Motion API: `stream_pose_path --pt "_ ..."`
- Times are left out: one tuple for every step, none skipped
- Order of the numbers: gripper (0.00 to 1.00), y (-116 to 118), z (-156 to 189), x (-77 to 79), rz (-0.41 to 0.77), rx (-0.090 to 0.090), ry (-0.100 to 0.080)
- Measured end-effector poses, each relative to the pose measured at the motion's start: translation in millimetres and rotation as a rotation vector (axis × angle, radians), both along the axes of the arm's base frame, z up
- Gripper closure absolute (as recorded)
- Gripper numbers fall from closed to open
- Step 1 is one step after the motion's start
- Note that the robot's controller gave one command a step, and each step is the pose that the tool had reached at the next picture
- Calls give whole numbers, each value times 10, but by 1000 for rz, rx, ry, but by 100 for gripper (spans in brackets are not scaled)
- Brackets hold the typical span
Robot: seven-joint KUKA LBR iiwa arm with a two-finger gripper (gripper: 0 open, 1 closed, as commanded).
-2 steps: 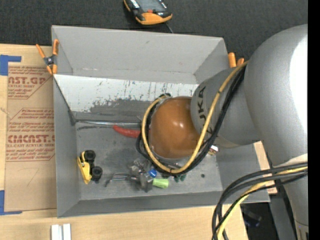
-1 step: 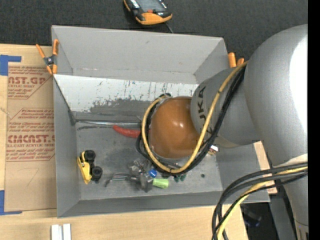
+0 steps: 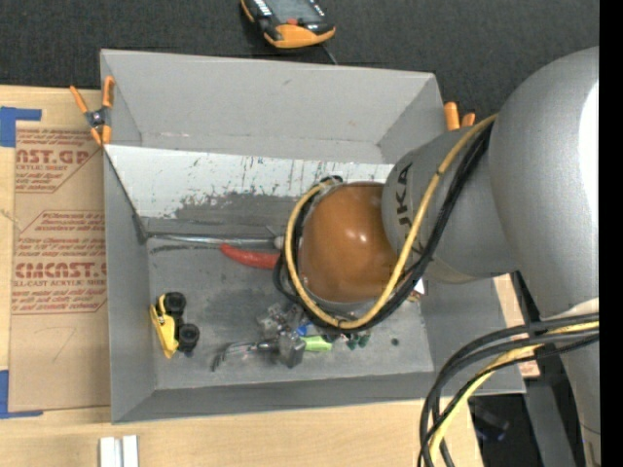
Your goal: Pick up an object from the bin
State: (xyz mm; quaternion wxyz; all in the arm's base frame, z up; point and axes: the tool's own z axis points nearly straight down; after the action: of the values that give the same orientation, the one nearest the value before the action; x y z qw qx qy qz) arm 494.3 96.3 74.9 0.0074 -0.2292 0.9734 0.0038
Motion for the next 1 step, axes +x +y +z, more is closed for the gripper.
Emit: stream_pose_path --pt "100 -60 173 44 -6 1 -1"
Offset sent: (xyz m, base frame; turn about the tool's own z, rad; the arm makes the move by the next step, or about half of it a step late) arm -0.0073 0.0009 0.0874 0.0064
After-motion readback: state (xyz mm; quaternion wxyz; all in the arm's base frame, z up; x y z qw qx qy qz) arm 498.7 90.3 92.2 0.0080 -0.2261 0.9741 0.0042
